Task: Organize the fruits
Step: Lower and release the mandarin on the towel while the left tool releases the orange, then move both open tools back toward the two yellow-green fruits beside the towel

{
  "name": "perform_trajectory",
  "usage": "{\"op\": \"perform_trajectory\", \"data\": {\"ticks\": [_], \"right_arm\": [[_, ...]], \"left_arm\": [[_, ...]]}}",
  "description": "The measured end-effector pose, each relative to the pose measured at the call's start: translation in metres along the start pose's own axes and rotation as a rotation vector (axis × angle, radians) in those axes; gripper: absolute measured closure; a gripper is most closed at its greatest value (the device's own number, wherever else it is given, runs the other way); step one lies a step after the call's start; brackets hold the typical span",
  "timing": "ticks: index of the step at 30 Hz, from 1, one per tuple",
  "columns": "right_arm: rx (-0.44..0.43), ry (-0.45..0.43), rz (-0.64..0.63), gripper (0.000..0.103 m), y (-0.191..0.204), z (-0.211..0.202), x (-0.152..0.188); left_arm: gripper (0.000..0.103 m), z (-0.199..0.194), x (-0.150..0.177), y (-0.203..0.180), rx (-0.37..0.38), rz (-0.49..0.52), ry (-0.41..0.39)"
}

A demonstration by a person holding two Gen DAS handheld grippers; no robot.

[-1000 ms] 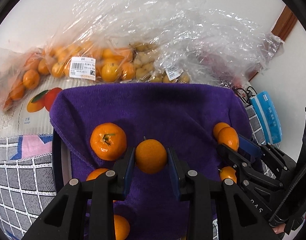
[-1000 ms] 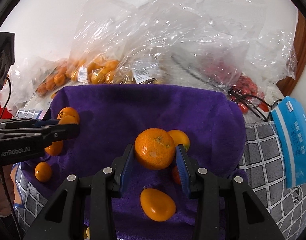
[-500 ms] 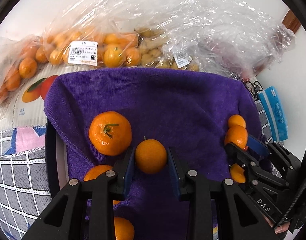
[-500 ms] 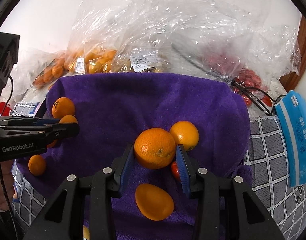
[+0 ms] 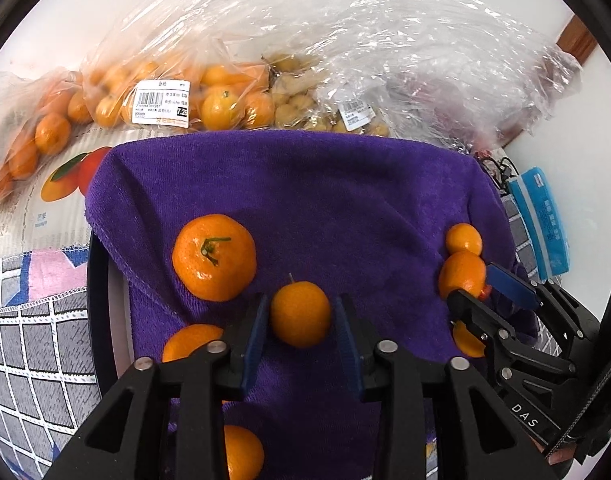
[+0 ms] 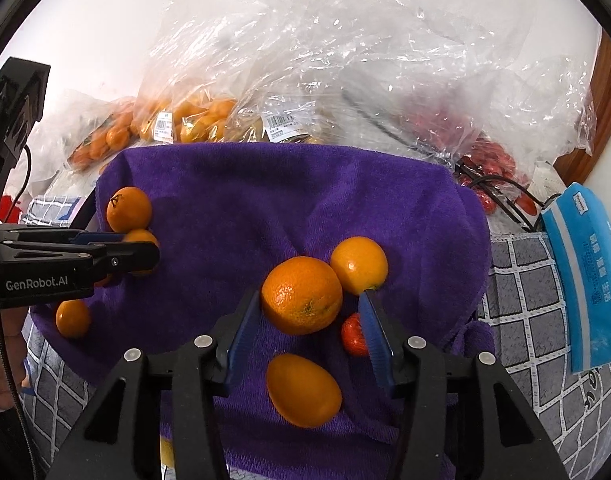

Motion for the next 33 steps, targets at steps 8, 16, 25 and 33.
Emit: {"op": "perform_trajectory", "data": {"ticks": [8,16,25,33], "right_arm": [[0.023,-0.111,0.073,0.042,-0.009,-0.045,-0.009],[0.118,-0.205,0.113,0.041,-0.018,-0.094,-0.004],[0.091,-0.161,0.144,0.040,-0.010,-0.118,0.030],[0.032,-0.087,0.093,0.054,0.020,-0.102,0.071]], "left_arm": [[0.057,-0.033,0.001,-0.008,-0.020,0.030,-0.053],[0.056,-0.083,0.014,-0.012,-0.039,0.033,-0.141],[0.056,-0.120,0.047,0.003,-0.068,0.004,-0.186],[0.056,-0.118,0.085,0.024,-0.064,-0.034,-0.158]]}}
Point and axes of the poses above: each gripper's, at about its wrist camera, not at the fingertips, and z roughly the way its jaws point, y to its left, x to its underside, the point moved 8 cm from there along z, roughly the way its jaws point, and after that the axes turned 9 degrees about z, right-handed, at the moved point
